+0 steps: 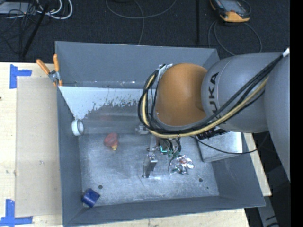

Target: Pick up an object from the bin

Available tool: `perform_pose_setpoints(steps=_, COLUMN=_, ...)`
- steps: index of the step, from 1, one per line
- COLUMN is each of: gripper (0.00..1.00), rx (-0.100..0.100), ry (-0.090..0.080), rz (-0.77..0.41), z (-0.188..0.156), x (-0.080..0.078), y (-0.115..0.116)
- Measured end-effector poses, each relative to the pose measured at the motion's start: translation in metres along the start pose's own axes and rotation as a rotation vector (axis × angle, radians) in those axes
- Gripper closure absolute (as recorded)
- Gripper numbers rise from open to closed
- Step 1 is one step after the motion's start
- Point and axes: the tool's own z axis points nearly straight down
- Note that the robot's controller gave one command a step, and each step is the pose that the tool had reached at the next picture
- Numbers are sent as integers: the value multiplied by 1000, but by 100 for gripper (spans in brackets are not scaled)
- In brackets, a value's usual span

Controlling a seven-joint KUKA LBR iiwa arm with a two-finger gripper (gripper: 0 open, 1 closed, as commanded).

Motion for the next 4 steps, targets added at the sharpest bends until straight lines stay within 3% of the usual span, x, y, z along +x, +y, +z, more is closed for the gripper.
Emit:
perform_pose_setpoints(steps=1, gripper=0, rx=1, ry=-13, rz=-372, z=83, x=-68, y=54)
perform_pose_setpoints(steps=2, gripper=0, rx=-1, ry=-15, rz=-222, z=53, x=-74, y=51)
perform_pose_setpoints(steps=3, gripper=0, rx=1, ry=-10, rz=-374, z=54, x=-66, y=49)
perform_pose_setpoints(steps=4, gripper=0, rx=-1, ry=-13, rz=-360, z=83, x=-75, y=62)
